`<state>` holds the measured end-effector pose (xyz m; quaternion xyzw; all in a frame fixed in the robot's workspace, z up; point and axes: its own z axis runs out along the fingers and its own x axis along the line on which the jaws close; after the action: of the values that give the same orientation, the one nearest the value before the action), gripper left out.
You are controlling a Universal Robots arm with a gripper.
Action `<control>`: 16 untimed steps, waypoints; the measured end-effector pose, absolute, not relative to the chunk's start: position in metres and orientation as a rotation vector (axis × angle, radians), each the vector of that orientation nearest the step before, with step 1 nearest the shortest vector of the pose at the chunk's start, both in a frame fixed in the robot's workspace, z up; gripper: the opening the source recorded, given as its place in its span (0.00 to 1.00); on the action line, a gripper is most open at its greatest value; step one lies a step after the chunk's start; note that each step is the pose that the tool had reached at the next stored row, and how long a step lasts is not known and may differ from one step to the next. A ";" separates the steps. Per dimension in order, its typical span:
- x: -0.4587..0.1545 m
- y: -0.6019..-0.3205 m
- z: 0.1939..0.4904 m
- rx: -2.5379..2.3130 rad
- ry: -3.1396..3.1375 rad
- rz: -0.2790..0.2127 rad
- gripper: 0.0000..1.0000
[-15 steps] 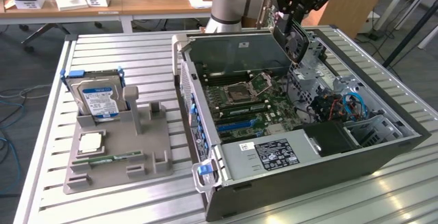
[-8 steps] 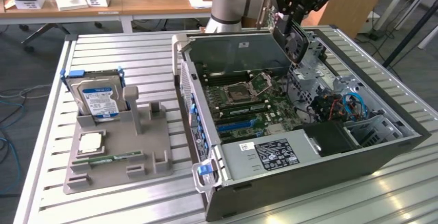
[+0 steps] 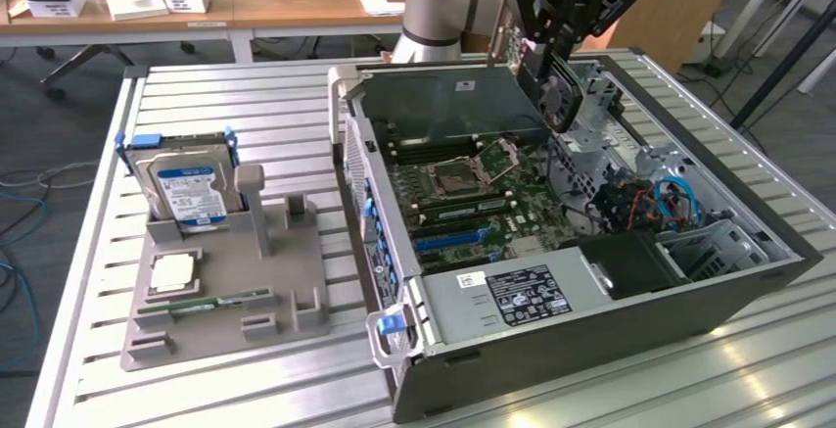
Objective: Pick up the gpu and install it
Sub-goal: 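Insert the gpu into the slot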
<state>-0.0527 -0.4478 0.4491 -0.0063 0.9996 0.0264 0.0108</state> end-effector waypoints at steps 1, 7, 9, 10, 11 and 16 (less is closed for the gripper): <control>-0.053 -0.448 0.449 -0.023 3.119 0.082 0.26; -0.053 -0.448 0.449 -0.154 3.117 0.084 0.26; -0.053 -0.448 0.449 -0.210 3.115 0.084 0.26; -0.053 -0.448 0.449 -0.241 3.113 0.085 0.26; -0.053 -0.448 0.449 -0.269 3.112 0.085 0.26; -0.053 -0.448 0.449 -0.339 3.106 0.086 0.26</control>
<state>-0.0528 -0.4478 0.4490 -0.1084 0.9937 0.0274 0.0080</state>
